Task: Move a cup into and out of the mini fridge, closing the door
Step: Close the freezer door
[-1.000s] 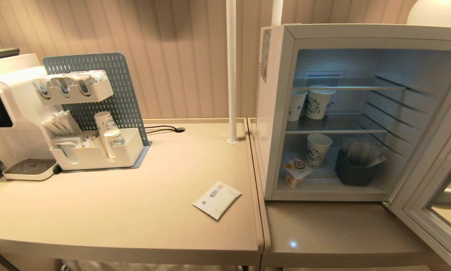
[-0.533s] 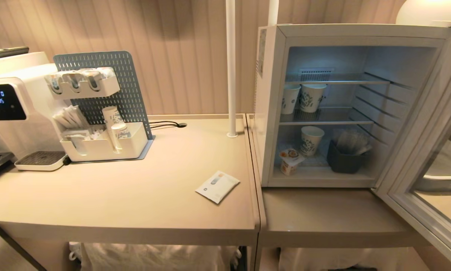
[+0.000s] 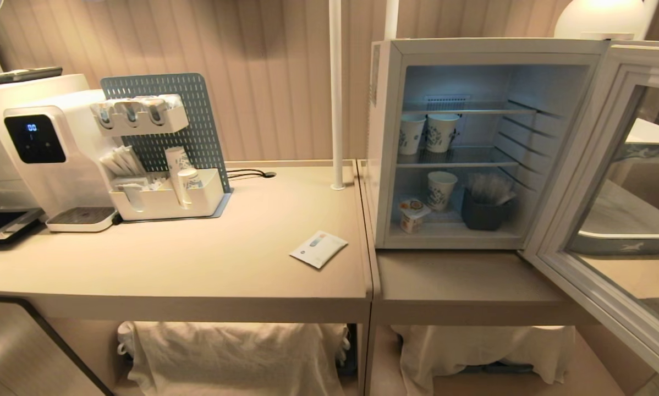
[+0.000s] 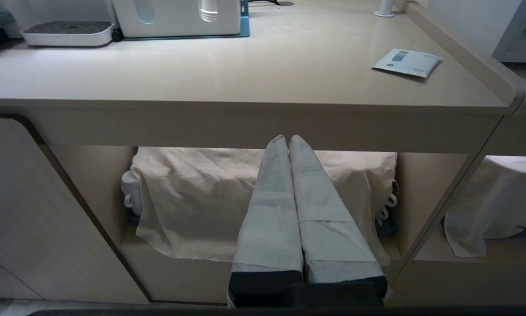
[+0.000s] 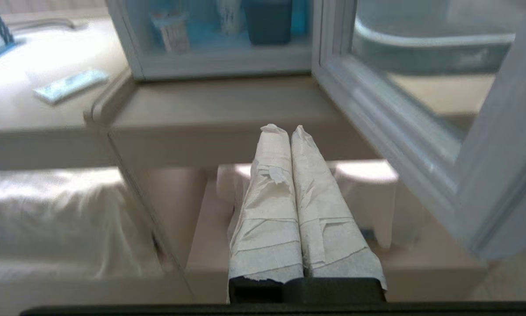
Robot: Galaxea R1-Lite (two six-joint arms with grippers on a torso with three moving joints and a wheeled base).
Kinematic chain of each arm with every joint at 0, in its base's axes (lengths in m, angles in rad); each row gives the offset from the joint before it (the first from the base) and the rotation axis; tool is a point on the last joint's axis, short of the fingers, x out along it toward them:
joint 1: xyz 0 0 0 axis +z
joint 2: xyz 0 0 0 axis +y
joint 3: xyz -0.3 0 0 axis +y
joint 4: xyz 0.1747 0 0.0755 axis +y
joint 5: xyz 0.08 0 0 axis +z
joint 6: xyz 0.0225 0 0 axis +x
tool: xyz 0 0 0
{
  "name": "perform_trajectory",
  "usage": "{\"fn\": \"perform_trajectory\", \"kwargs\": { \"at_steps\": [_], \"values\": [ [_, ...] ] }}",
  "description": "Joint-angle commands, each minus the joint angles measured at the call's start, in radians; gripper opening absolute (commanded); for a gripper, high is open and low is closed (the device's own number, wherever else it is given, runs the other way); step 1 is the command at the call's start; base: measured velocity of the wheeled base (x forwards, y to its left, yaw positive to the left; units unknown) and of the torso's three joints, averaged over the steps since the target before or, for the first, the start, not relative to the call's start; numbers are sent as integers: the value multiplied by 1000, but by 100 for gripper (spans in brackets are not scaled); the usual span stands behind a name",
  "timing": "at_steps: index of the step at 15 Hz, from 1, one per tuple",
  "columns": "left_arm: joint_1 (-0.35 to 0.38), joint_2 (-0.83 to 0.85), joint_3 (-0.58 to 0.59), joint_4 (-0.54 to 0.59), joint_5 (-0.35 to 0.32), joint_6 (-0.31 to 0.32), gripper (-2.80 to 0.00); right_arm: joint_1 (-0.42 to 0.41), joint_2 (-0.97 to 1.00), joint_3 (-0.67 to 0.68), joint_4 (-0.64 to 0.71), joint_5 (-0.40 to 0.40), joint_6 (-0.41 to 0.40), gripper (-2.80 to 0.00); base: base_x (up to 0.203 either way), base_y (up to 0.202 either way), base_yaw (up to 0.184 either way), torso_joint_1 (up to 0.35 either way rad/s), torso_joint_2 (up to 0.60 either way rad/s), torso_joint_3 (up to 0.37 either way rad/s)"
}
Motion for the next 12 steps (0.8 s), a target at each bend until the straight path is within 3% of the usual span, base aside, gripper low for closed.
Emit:
{"fn": "perform_trajectory", "kwargs": {
  "at_steps": [1,8,12],
  "values": [
    [0,1,2,0,1,0,-280,0,-2,28,-55,4,-8,-280,0,0,0,0,0,0],
    [0,1,2,0,1,-6,-280,0,0,27,-52,4,6,-280,0,0,0,0,0,0],
    [0,1,2,0,1,-5,-280,0,1,25,-52,4,6,-280,-136,0,0,5,3,1]
  ]
}}
